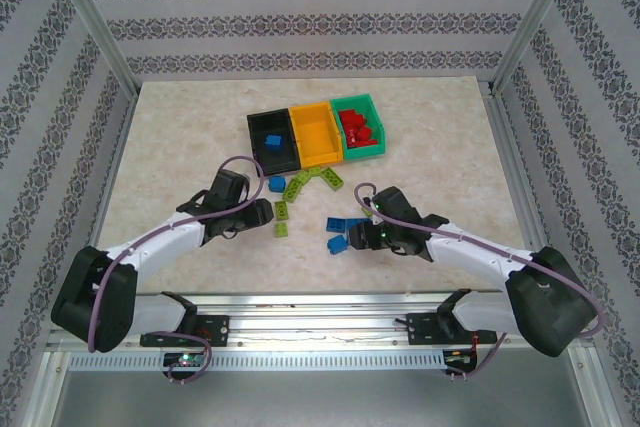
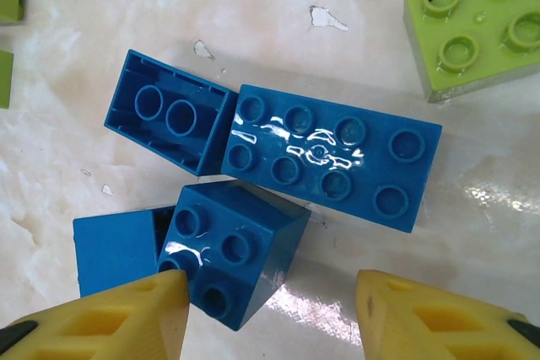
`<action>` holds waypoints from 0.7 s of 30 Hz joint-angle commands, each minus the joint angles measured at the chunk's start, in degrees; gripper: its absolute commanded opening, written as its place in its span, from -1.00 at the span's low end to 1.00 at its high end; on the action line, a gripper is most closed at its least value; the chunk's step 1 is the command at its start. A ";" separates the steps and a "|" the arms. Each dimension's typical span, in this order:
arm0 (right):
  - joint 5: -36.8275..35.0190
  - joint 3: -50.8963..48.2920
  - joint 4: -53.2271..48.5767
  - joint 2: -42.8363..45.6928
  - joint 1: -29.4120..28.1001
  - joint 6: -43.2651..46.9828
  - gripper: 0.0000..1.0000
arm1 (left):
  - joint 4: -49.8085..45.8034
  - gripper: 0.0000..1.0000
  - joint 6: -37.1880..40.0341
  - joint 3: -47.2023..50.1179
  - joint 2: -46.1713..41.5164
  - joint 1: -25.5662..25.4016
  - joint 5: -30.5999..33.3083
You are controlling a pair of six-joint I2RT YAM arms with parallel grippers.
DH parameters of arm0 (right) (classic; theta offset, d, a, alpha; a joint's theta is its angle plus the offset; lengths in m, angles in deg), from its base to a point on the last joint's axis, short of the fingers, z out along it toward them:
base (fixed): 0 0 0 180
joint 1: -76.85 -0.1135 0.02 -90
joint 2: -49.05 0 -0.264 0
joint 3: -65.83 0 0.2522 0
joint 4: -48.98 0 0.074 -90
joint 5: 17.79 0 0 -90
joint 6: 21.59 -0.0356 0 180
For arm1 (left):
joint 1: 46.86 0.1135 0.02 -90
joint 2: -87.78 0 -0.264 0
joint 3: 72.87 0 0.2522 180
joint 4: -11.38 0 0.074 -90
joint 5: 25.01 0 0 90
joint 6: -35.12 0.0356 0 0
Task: Sort the legos into containers by color
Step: Pick up the lego from the bottom-center of the table.
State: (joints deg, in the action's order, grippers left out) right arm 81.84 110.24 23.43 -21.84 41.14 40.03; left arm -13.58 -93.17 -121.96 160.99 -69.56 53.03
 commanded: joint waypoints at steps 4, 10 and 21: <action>-2.59 2.85 -1.81 -0.01 -1.56 -1.68 0.09 | 7.76 0.18 -3.74 2.61 0.91 -2.22 -1.55; -4.24 3.97 -1.86 -1.26 -2.39 -1.91 0.10 | 9.10 0.18 -4.63 2.95 2.73 -4.48 -2.02; -4.00 5.09 1.24 -6.16 -3.65 -5.40 0.10 | 9.09 0.18 -4.91 2.07 4.31 -5.60 -2.45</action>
State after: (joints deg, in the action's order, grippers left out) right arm 78.21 113.63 24.26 -26.10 38.70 35.66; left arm -6.17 -97.41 -119.40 164.61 -74.30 51.23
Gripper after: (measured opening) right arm 0.551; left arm 0.591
